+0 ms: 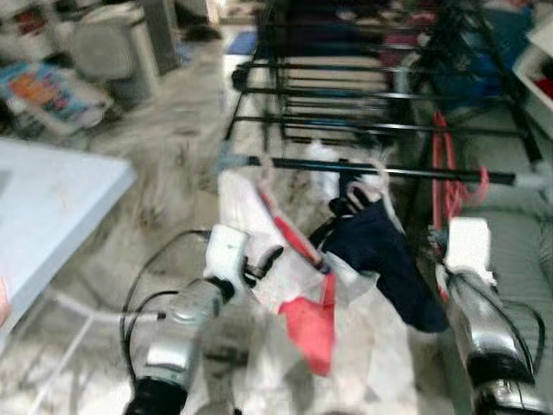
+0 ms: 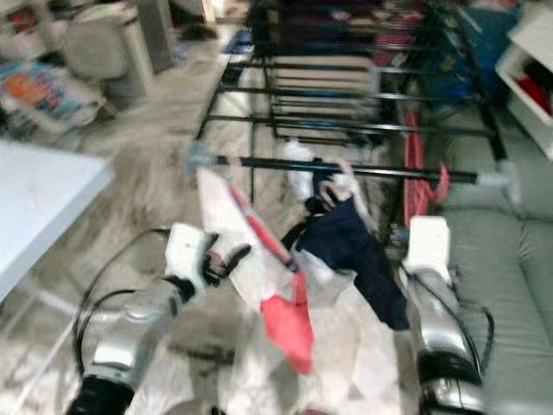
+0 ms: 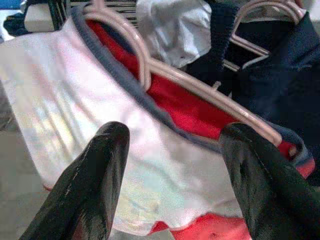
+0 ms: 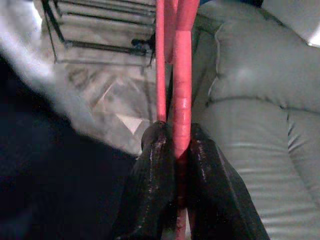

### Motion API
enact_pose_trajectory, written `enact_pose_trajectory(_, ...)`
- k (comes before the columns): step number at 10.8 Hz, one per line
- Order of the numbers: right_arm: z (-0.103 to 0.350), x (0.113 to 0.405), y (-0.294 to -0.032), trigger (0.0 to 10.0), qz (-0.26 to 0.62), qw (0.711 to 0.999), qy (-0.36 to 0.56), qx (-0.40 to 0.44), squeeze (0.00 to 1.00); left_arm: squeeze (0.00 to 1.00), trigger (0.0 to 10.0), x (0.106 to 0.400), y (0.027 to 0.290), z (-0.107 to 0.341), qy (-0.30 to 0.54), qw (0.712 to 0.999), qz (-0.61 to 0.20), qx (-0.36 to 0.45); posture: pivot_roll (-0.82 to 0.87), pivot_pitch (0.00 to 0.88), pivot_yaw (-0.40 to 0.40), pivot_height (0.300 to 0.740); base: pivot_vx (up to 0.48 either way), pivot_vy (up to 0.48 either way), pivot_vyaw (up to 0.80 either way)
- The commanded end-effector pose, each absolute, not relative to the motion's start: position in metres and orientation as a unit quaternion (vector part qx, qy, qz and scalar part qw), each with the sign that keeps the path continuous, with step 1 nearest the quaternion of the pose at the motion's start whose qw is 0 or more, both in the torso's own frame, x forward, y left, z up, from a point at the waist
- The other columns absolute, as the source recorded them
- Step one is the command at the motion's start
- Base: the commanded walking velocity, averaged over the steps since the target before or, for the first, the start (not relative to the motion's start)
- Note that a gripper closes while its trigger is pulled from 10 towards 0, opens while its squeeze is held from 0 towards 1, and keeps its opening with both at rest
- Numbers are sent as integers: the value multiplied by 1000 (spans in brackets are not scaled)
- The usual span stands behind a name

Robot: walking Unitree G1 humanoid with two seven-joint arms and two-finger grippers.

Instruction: Hang hanger

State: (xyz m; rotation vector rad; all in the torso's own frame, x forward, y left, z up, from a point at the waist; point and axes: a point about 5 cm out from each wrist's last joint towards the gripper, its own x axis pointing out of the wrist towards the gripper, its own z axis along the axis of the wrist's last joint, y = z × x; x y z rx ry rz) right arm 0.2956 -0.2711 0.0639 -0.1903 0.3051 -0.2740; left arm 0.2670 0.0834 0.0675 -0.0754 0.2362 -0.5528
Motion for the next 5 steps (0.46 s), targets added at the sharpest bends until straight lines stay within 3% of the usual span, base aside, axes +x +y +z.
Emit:
enact_pose_trajectory(1,65,295,-279,10000,-147,972,159,-93,0,0,10000,266,76,70,111,951,-287,-40,-53,0,21,740,0,0,0)
enact_pose_trajectory(5,84,319,-292,10000,-163,966,187,-78,0,0,10000,262,78,68,125,951,-279,-37,-36,0,9,740,0,0,0)
